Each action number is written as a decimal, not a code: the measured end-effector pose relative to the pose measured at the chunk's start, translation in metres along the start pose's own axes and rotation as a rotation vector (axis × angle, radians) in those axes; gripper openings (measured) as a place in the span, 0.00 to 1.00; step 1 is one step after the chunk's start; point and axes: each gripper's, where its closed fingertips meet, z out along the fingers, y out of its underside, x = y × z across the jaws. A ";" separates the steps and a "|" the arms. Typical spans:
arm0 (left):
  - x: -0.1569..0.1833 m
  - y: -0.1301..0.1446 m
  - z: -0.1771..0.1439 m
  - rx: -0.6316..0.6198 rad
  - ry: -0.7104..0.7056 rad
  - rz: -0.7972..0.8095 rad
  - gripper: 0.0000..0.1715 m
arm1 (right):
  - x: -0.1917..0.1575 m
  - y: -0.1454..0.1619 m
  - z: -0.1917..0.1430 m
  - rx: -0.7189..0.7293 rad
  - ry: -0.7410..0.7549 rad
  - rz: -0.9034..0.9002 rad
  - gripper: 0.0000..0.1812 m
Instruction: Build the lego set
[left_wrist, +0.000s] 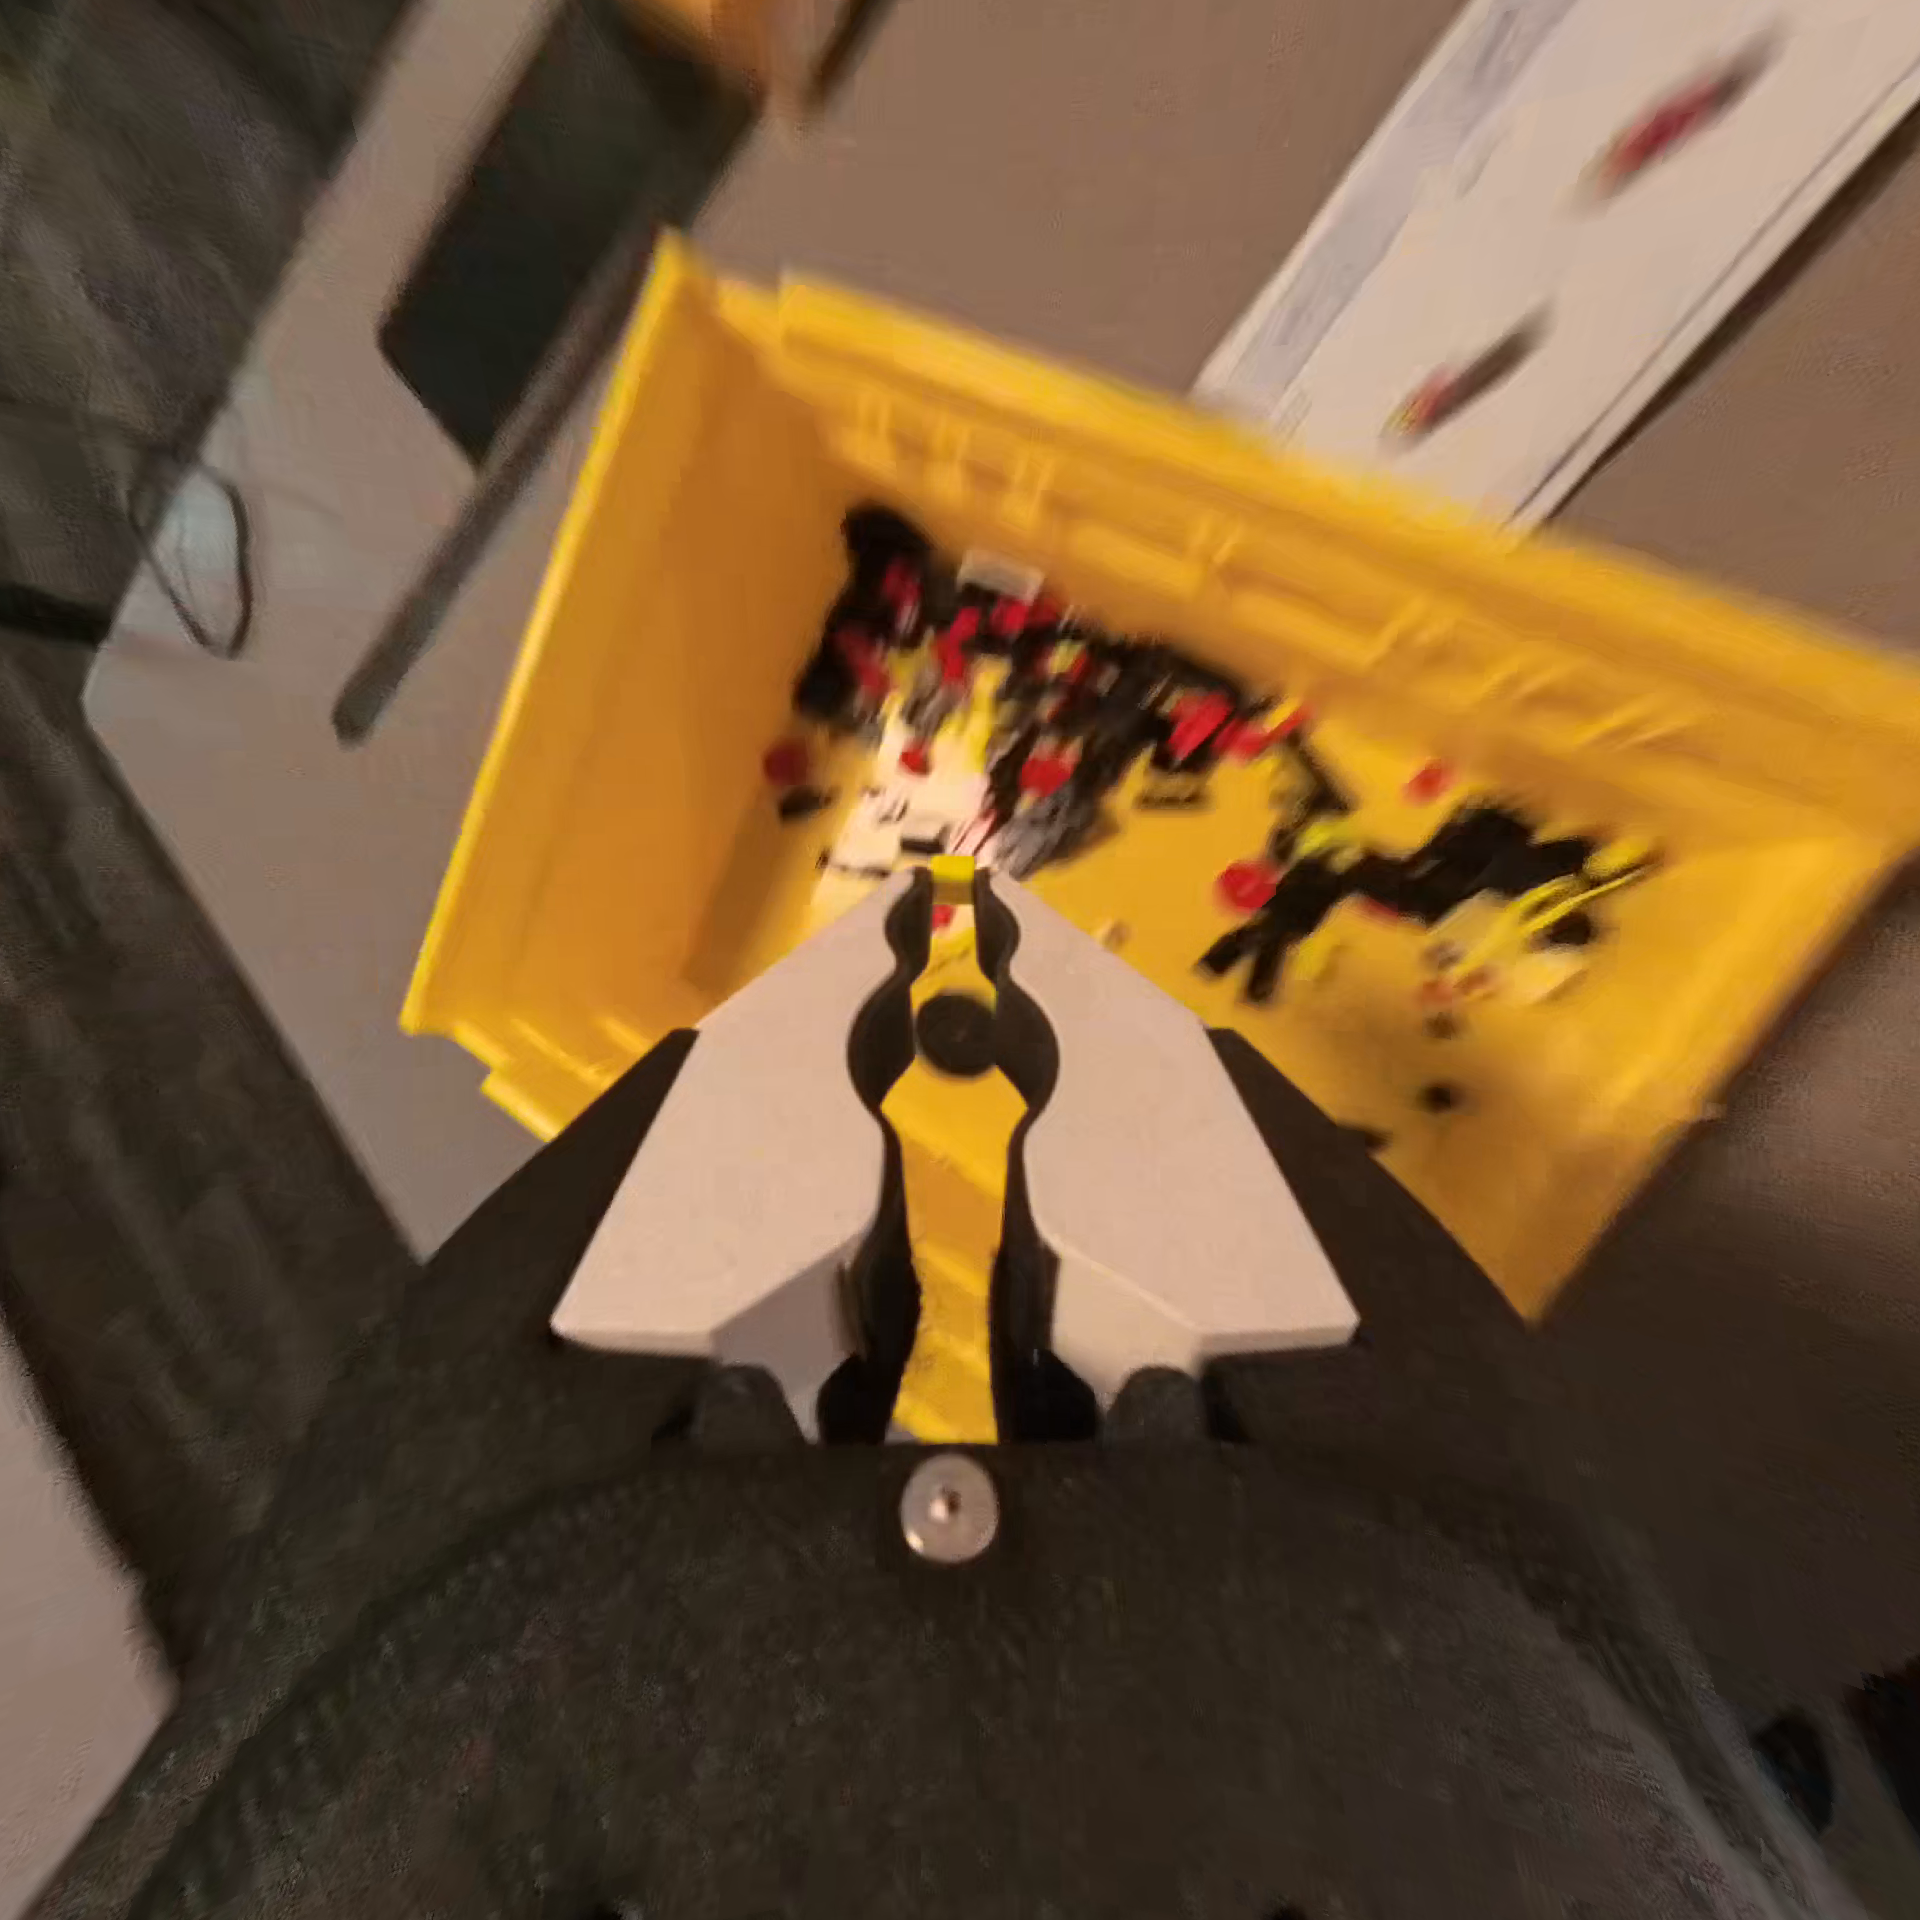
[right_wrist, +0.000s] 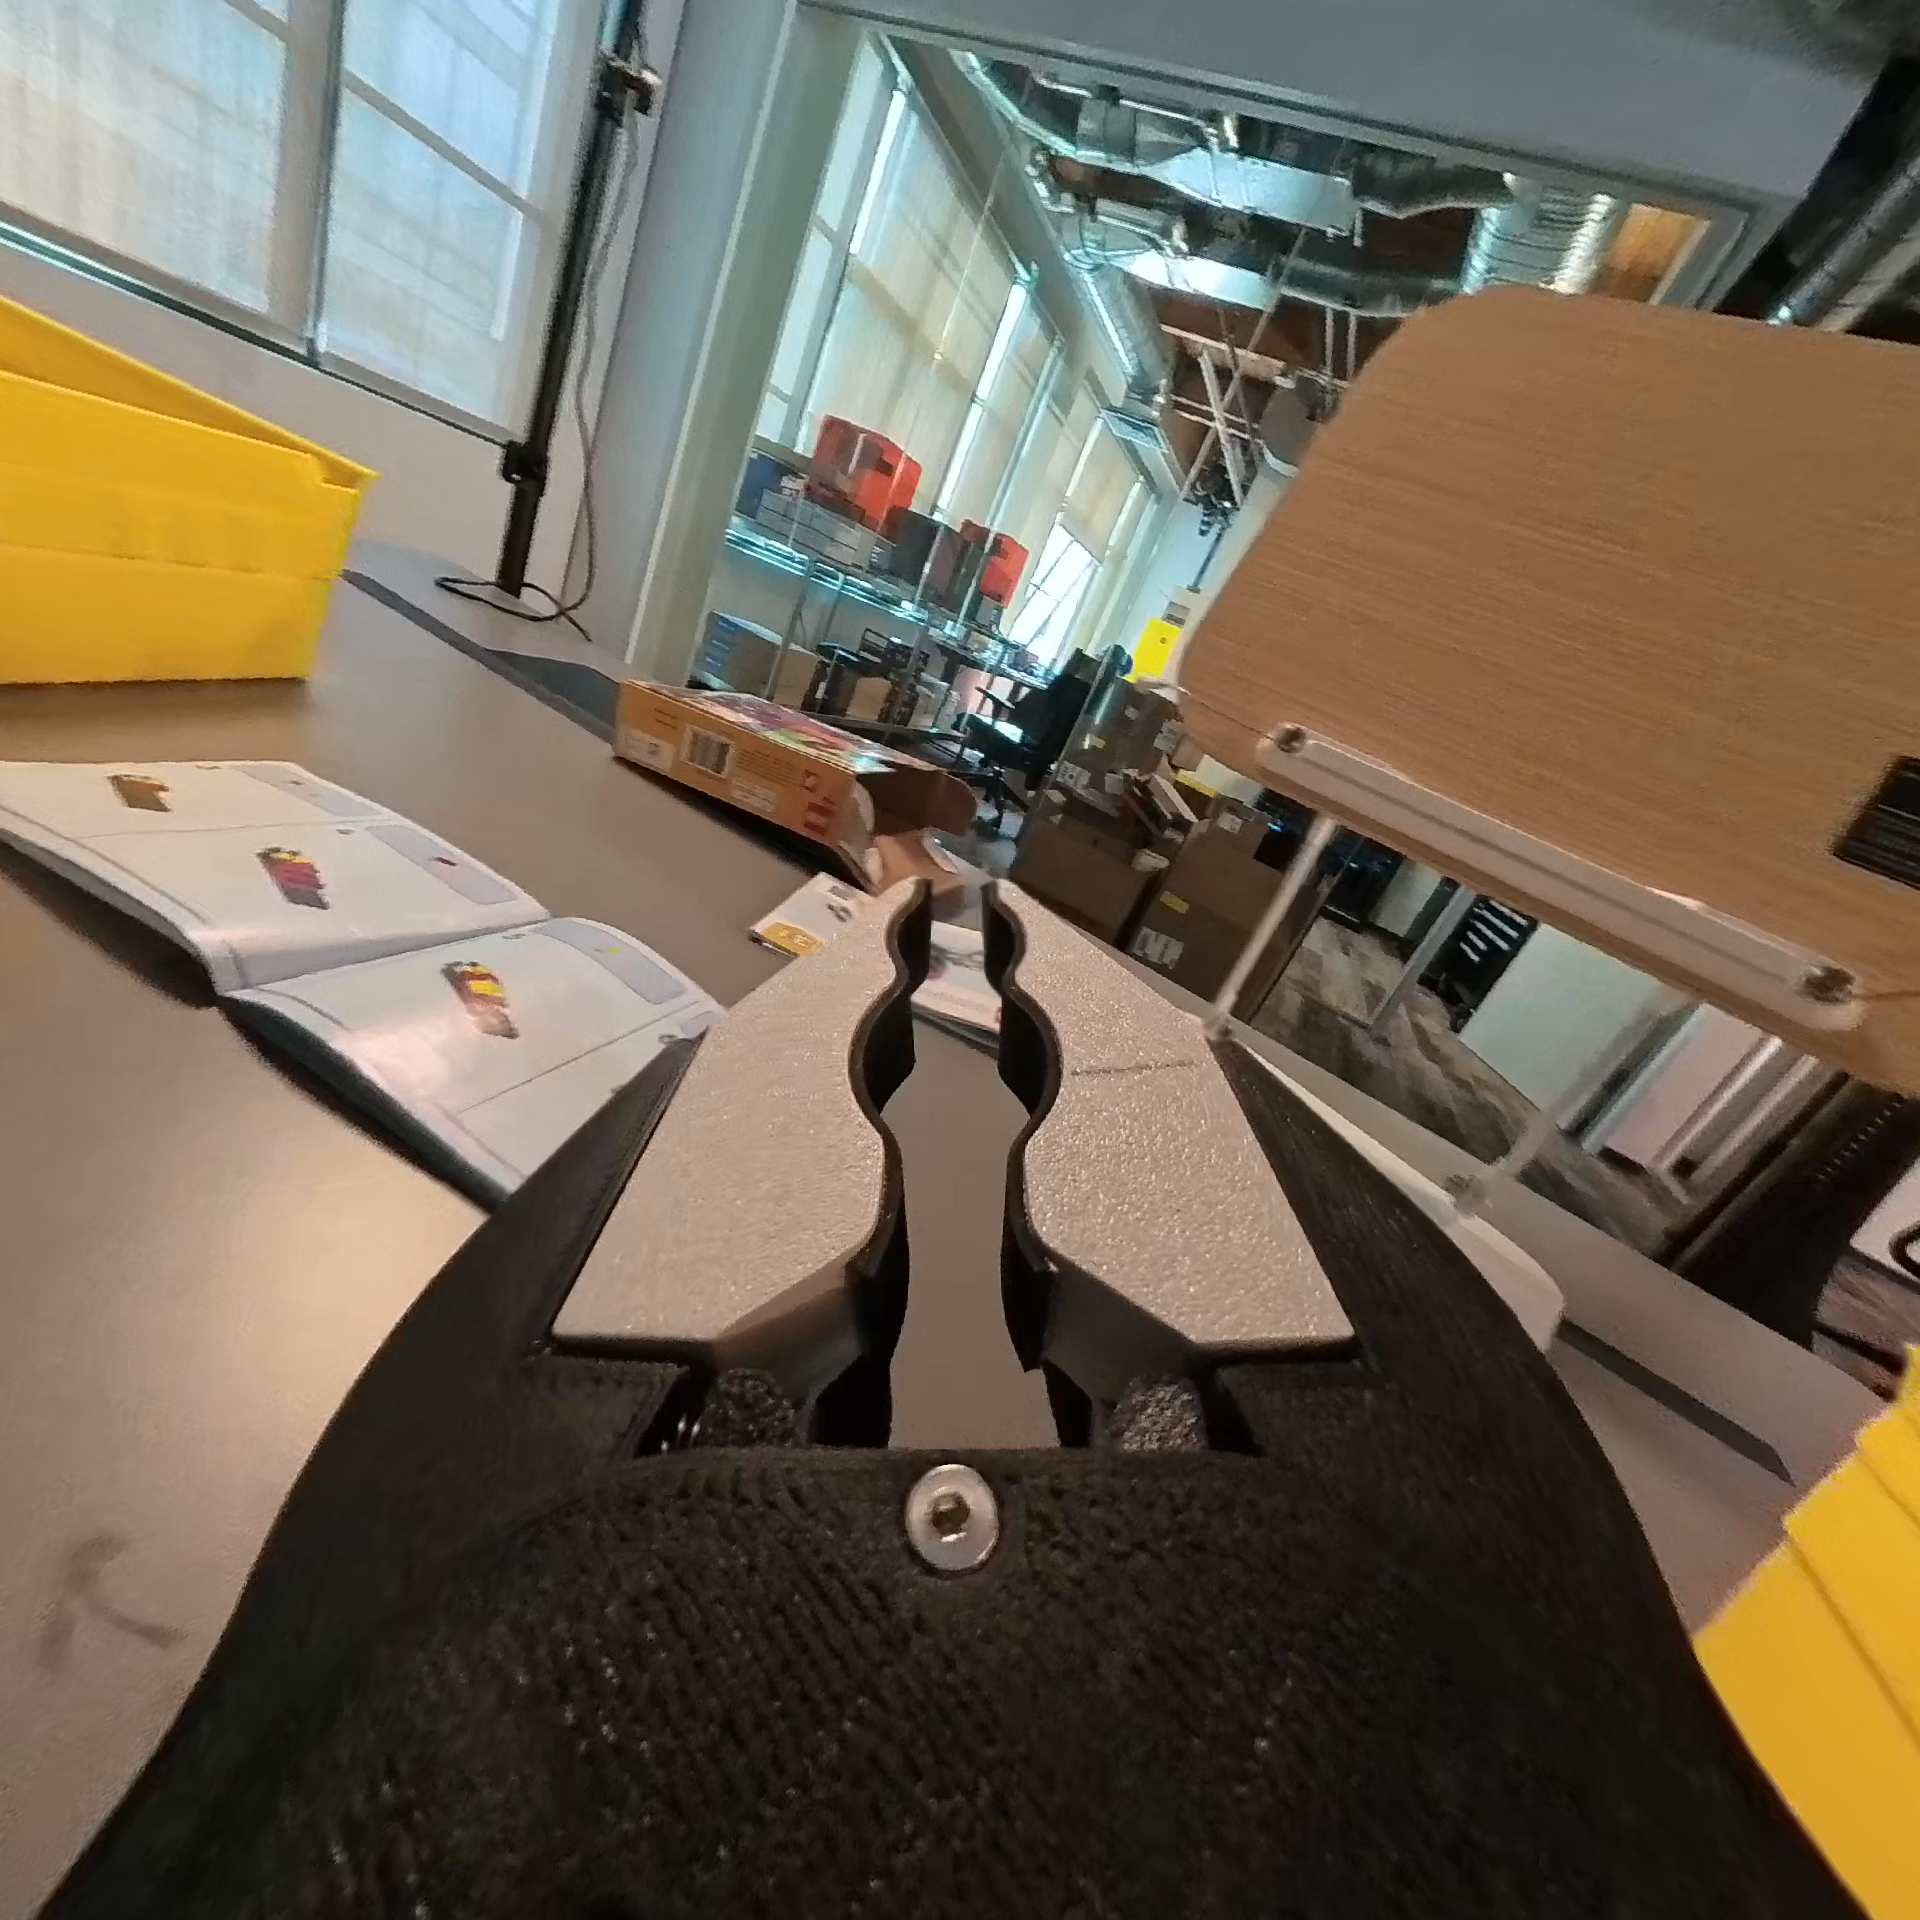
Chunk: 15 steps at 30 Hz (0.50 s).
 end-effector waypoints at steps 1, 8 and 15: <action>0.013 -0.018 -0.015 0.073 0.035 -0.016 0.04 | -0.005 -0.002 0.000 0.010 -0.023 -0.011 0.04; 0.155 -0.084 -0.017 0.110 0.248 0.132 0.04 | -0.024 -0.016 -0.006 0.092 -0.130 -0.011 0.03; 0.257 -0.099 0.051 -0.078 0.492 0.168 0.04 | -0.034 -0.021 -0.011 0.114 -0.158 -0.069 0.03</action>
